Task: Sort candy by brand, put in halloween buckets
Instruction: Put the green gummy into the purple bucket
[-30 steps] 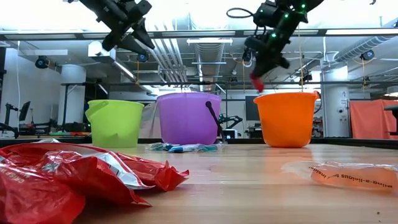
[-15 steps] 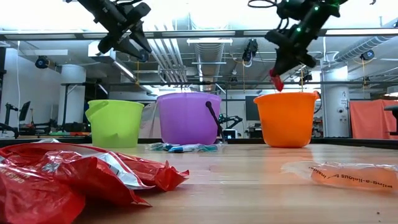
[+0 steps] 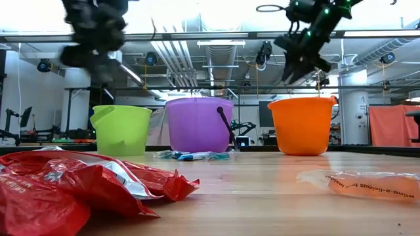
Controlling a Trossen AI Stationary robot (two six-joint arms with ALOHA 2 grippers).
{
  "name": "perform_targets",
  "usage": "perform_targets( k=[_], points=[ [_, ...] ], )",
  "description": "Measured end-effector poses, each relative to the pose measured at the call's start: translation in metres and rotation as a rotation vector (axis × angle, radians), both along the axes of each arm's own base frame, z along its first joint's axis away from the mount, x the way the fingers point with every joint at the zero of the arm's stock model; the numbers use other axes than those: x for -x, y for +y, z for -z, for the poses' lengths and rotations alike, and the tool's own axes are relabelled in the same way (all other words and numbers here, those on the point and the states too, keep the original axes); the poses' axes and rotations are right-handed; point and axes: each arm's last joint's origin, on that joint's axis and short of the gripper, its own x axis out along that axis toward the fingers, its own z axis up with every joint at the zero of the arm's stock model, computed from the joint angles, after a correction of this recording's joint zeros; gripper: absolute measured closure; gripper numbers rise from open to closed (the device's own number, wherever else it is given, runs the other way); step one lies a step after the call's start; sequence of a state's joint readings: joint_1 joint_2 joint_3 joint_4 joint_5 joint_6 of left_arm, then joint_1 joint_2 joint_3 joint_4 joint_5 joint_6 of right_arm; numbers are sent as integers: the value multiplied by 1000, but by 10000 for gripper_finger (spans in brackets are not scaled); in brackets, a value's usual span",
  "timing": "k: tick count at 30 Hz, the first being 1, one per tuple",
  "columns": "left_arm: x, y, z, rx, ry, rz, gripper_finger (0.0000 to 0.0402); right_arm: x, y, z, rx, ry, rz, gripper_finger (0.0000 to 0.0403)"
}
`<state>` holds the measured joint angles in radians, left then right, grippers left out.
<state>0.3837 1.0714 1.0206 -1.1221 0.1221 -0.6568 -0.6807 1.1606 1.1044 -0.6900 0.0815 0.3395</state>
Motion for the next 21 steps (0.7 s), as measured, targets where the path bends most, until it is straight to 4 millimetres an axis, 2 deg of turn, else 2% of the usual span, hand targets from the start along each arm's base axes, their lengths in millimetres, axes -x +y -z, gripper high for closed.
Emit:
perform_targets(
  k=[4, 10, 15, 21],
  points=[
    [17, -11, 9, 53, 232, 147, 237, -5, -5, -26, 78, -68, -7, 269],
    [9, -7, 27, 9, 328, 245, 237, -14, -9, -54, 143, -100, -48, 275],
    [3, -12, 57, 47, 454, 401, 237, -24, -5, -64, 147, -94, -96, 280],
    [4, -23, 94, -22, 588, 574, 237, -33, 0, -64, 134, -81, -135, 278]
  ],
)
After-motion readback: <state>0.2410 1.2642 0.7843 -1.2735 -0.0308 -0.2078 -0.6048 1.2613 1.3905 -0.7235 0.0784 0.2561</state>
